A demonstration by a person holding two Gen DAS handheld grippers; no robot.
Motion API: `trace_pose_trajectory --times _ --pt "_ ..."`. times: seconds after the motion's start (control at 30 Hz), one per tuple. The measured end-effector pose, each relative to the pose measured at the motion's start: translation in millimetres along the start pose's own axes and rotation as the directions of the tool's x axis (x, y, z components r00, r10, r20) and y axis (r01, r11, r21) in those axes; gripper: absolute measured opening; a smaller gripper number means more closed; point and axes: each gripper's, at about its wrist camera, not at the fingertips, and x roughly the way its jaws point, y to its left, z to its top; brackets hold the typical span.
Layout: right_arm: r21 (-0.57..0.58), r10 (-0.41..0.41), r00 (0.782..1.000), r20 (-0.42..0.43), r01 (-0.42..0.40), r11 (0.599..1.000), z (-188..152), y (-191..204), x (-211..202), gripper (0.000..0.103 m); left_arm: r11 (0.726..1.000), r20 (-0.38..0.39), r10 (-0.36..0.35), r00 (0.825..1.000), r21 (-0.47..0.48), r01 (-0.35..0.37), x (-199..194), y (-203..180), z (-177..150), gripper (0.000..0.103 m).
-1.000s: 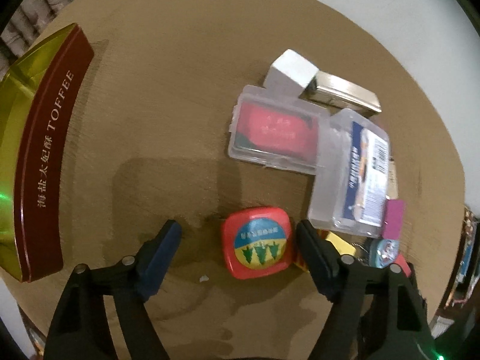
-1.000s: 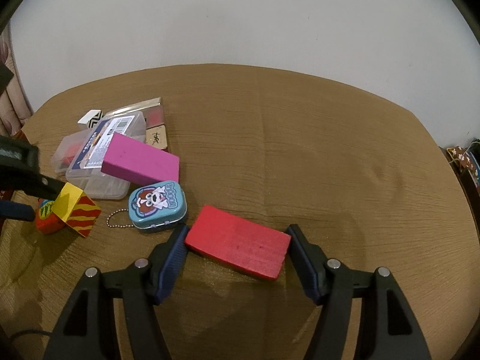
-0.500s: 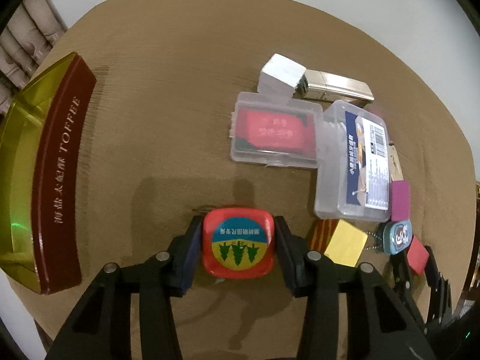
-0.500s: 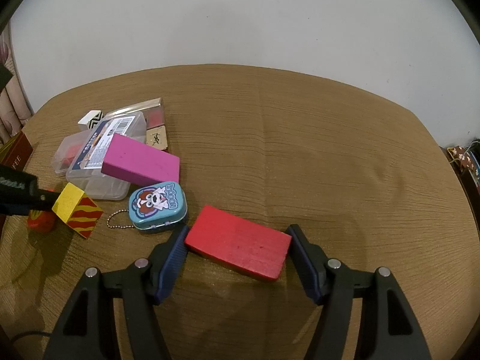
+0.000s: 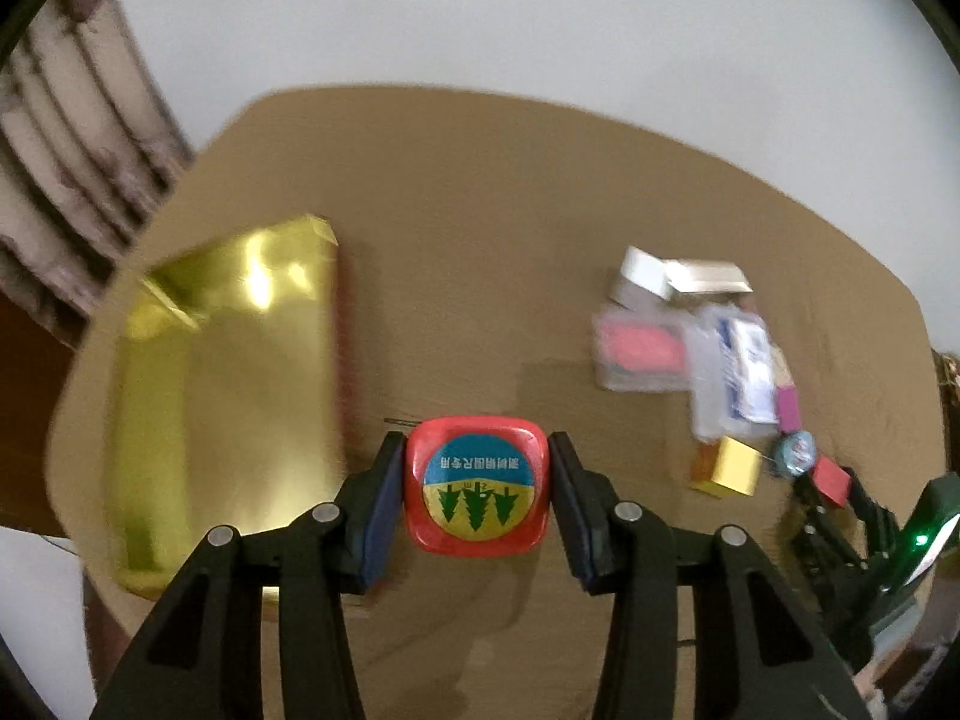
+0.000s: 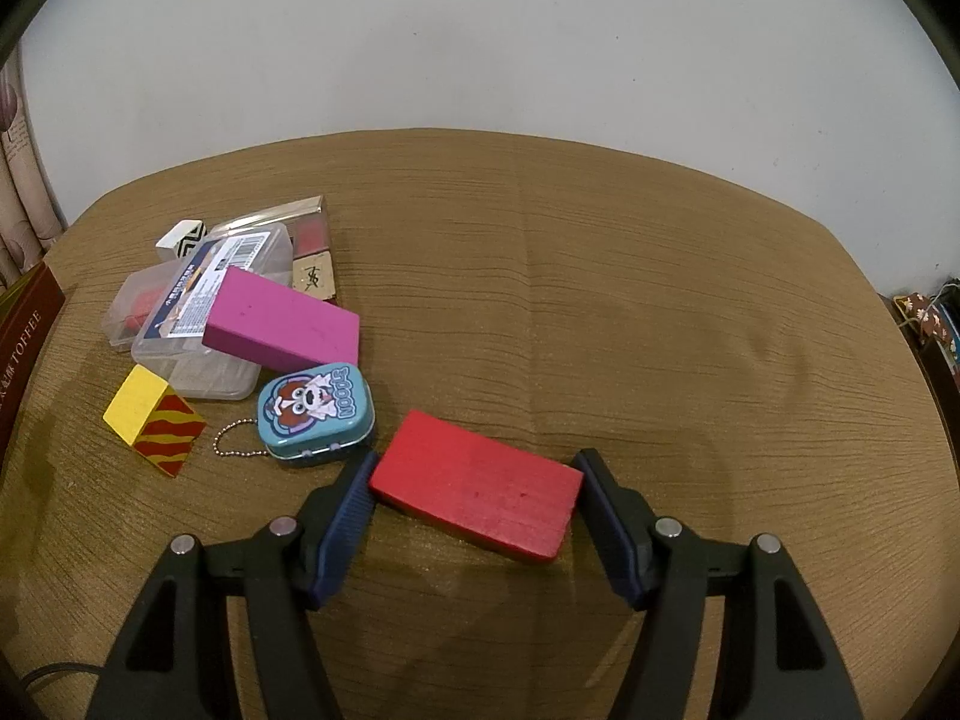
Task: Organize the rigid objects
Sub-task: 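Carry the red tape measure with the left tool into the gold tin, then release the tape measure in the tin while the right tool carries the red block there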
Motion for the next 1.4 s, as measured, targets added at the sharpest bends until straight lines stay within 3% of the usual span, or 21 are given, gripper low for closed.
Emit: trace_pose_trajectory --times 0.17,0.33,0.53,0.77,1.0,1.17,1.3,1.4 --pt "0.001 0.000 1.000 0.000 0.000 1.000 -1 0 0 0.069 0.994 -0.002 0.097 0.995 -0.056 -0.097 -2 69 12 0.043" --pt "0.001 0.000 1.000 0.001 0.000 1.000 -1 0 0 0.069 0.980 -0.095 0.171 0.981 -0.085 -0.179 43 112 -12 0.043" --pt "0.002 0.002 1.000 0.001 -0.002 1.000 -2 0 0 0.069 0.975 -0.170 0.159 0.973 -0.129 -0.182 73 149 -31 0.043" --pt "0.003 0.002 1.000 0.001 -0.002 1.000 -1 0 1 0.069 0.977 -0.159 0.163 0.974 -0.114 -0.182 78 151 -38 0.044" --pt "0.006 0.005 1.000 0.002 -0.005 1.000 -1 0 1 0.069 0.982 -0.119 0.149 0.982 -0.100 -0.162 68 150 -37 0.048" --pt "0.014 0.011 1.000 0.005 -0.011 1.000 -2 -3 0 0.068 0.985 -0.015 0.147 0.989 -0.087 -0.148 32 135 -42 0.059" --pt "0.019 0.012 1.000 0.010 -0.012 1.000 -2 -5 -3 0.067 0.977 0.106 0.208 0.972 -0.060 -0.203 -2 118 -53 0.076" --pt "0.031 -0.005 1.000 0.017 0.004 0.999 0 -6 -11 0.067 0.974 0.164 0.223 0.961 -0.077 -0.213 -19 115 -64 0.077"
